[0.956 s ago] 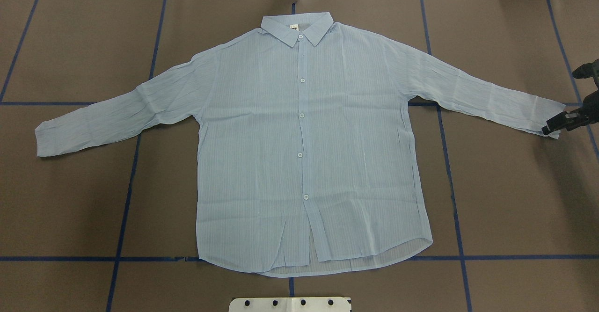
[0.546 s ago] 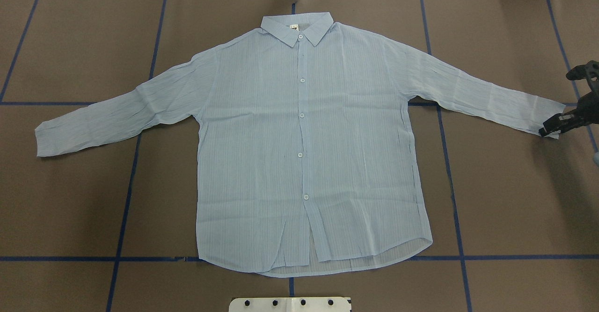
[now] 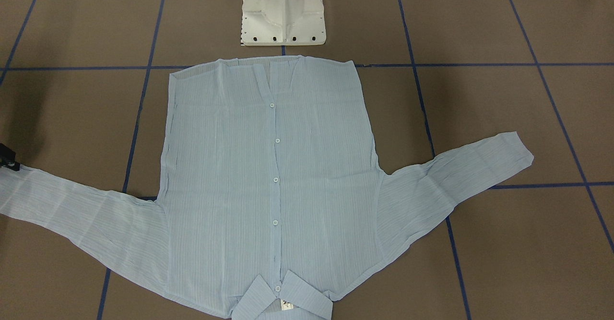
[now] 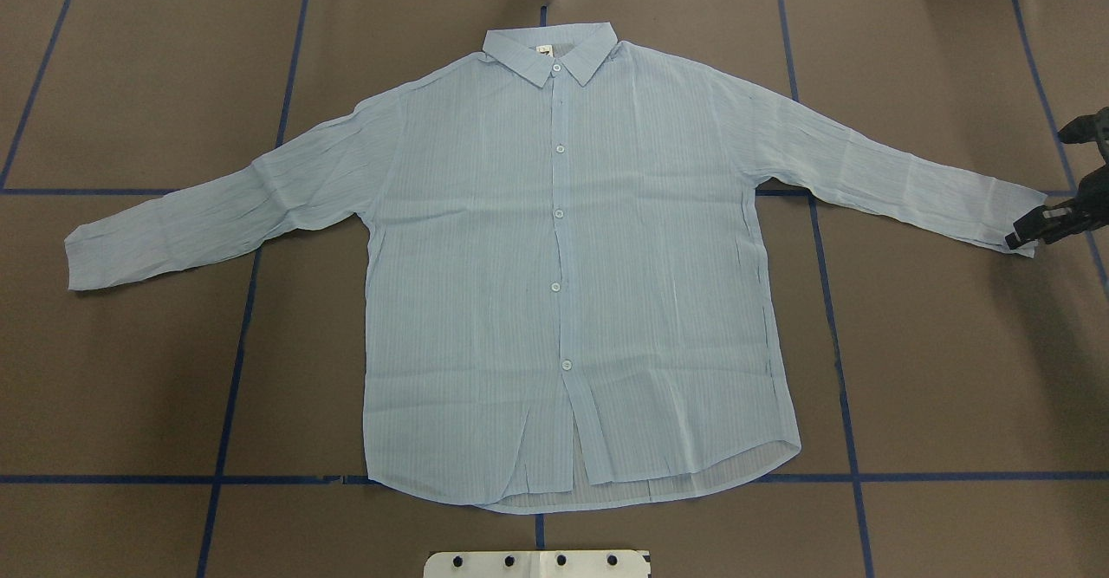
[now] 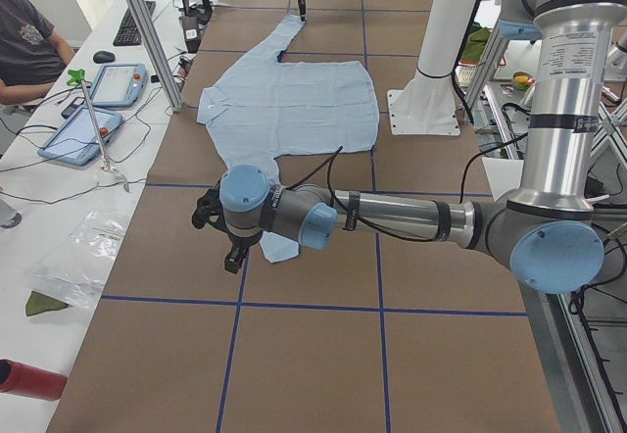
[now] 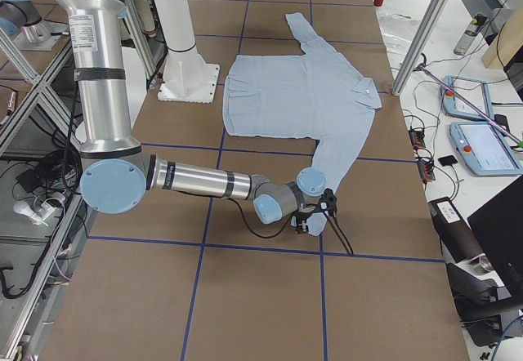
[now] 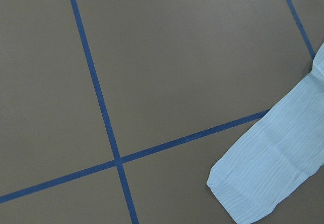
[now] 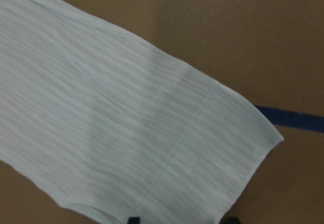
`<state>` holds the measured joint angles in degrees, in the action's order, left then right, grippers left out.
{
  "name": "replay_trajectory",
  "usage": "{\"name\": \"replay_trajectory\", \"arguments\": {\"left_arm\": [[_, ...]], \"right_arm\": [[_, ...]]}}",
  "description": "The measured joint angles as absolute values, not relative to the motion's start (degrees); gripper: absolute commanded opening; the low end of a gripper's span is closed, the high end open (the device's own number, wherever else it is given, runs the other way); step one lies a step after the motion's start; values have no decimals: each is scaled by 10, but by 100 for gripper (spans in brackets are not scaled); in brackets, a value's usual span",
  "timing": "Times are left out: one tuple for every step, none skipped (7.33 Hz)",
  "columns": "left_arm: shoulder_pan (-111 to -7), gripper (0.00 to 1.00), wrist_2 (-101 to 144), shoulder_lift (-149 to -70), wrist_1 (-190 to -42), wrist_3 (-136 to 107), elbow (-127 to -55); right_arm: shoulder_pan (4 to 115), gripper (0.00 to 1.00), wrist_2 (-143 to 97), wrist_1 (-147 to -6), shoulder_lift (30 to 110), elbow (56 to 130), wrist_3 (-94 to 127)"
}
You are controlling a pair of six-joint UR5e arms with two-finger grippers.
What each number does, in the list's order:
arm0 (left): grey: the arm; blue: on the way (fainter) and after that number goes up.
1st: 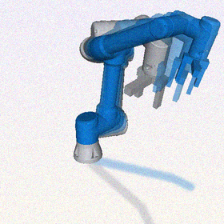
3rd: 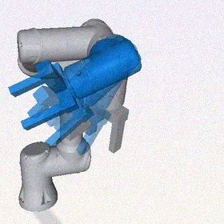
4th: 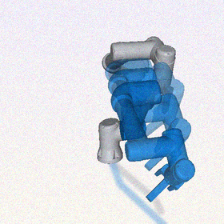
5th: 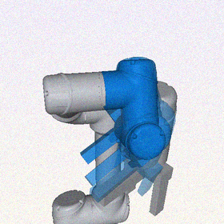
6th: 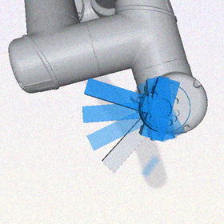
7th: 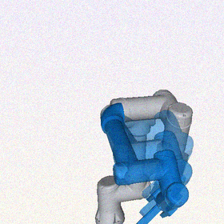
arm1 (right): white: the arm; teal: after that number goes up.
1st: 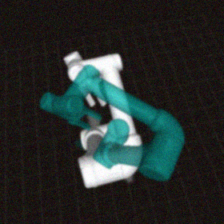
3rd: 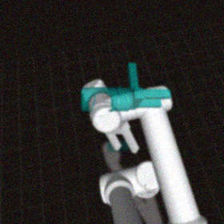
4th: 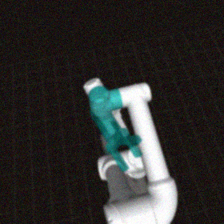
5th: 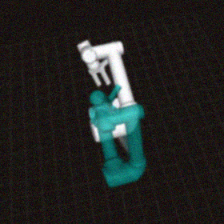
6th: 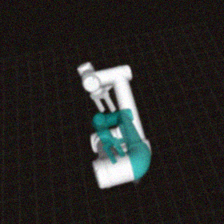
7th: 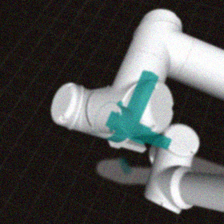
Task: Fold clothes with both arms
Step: 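Lower the right gripper onto the cuff of the sleeve nearest it and grasp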
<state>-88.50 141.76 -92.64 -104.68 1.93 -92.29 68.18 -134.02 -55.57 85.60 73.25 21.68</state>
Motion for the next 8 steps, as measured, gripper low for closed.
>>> {"name": "replay_trajectory", "arguments": {"left_arm": [[-885,100,1418,-926,-1047,19,-923],[-885,100,1418,-926,-1047,19,-923],[-885,100,1417,-926,-1047,19,-923],[-885,100,1417,-926,-1047,19,-923],[-885,100,1418,-926,-1047,20,-923],[-885,100,1418,-926,-1047,20,-923],[-885,100,1418,-926,-1047,20,-923],[-885,100,1418,-926,-1047,19,-923]], "right_arm": [[683,64,-1340,-556,856,732,216],[682,63,-1339,-556,856,732,216],[680,54,-1337,-556,856,730,216],[678,44,-1336,-556,856,730,216],[678,36,-1335,-556,856,729,216],[679,36,-1335,-556,856,729,216],[681,35,-1337,-557,856,729,216],[685,33,-1338,-560,856,731,216]]}}
